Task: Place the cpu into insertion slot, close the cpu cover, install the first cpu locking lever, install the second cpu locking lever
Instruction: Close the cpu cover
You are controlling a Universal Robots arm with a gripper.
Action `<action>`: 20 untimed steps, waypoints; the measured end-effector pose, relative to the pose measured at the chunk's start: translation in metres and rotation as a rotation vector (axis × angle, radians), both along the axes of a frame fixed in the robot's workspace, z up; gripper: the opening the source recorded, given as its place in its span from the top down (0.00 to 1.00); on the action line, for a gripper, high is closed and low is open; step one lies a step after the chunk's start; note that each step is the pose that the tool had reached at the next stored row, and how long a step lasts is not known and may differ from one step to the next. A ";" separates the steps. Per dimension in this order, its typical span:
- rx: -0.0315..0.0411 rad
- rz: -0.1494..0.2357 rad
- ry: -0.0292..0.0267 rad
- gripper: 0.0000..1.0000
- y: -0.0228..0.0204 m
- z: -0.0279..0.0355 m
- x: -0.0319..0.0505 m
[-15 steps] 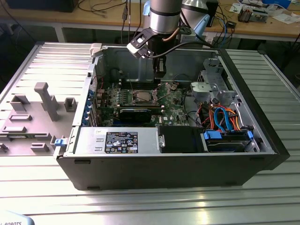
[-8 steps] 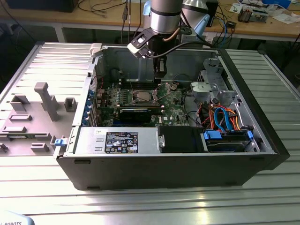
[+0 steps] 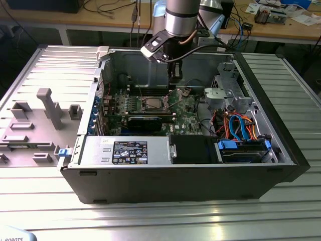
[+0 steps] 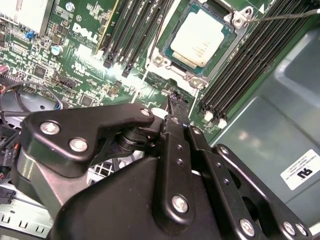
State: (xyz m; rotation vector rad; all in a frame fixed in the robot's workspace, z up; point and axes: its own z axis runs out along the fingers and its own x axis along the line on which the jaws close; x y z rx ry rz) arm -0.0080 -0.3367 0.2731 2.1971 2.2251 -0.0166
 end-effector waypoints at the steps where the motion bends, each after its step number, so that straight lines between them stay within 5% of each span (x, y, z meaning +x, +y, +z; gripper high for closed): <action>1: 0.0000 0.000 0.0000 0.89 0.0000 0.0000 0.0013; 14: 0.0000 0.027 0.0035 0.89 0.0012 -0.0041 0.0309; 20: -0.0002 0.027 0.0074 0.89 0.0026 -0.0066 0.0368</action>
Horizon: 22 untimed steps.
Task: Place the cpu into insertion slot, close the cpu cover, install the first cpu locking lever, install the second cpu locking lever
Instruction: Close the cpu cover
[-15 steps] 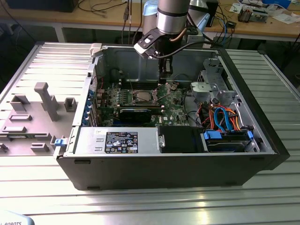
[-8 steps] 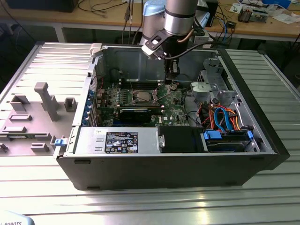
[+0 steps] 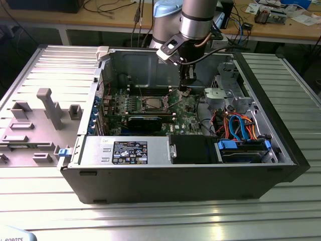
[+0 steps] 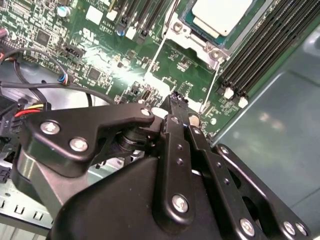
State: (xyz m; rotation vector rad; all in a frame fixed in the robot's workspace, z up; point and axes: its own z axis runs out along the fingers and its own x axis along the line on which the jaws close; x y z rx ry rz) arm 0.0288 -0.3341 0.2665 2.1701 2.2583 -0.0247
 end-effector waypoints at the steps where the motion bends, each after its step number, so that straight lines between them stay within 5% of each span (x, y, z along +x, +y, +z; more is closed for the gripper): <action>1: 0.0000 0.000 0.0001 0.89 0.0000 0.0000 0.0000; 15: 0.0002 0.000 0.0005 0.89 0.0001 -0.0001 0.0011; 22: 0.0003 0.000 0.0054 0.89 0.0013 -0.0018 0.0123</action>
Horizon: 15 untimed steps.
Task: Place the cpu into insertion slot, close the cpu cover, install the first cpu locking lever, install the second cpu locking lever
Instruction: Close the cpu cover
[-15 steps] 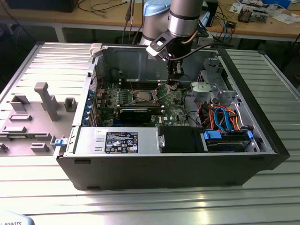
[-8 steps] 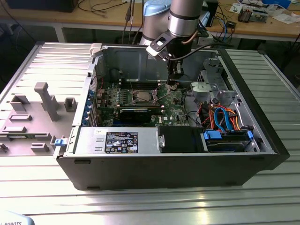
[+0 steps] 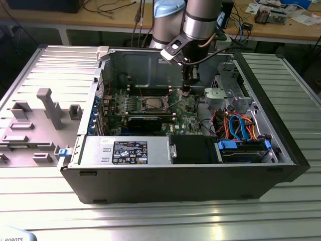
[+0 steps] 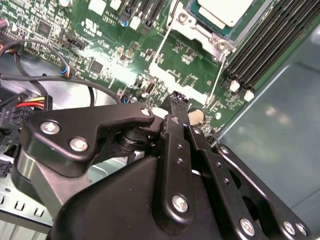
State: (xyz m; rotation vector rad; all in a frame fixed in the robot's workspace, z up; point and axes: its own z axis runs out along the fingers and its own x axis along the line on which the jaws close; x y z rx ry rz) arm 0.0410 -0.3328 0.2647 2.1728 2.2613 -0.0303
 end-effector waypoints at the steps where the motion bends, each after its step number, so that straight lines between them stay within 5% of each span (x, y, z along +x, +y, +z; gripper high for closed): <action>1: 0.0001 0.000 0.0000 0.89 0.0001 -0.0006 0.0009; 15: -0.0001 0.000 0.0025 0.89 0.0004 -0.0187 0.0081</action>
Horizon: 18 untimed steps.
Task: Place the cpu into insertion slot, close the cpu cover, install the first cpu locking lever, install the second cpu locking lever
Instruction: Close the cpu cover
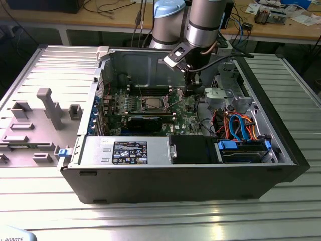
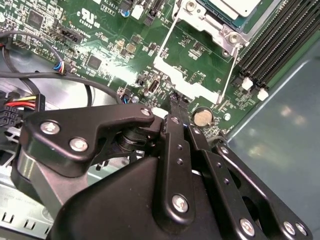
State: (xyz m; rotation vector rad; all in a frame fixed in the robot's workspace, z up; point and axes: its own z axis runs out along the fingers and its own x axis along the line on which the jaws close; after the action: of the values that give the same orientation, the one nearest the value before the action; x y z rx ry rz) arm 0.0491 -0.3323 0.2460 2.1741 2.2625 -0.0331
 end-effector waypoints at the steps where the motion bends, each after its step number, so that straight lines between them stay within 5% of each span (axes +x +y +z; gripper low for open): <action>1: -0.0002 0.000 0.0000 0.89 0.0000 -0.0001 -0.0001; 18: 0.0000 0.000 0.0000 0.89 -0.0001 -0.0003 -0.0074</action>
State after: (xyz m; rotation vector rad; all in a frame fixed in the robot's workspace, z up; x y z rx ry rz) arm 0.0417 -0.3324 0.2456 2.1740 2.2626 -0.0332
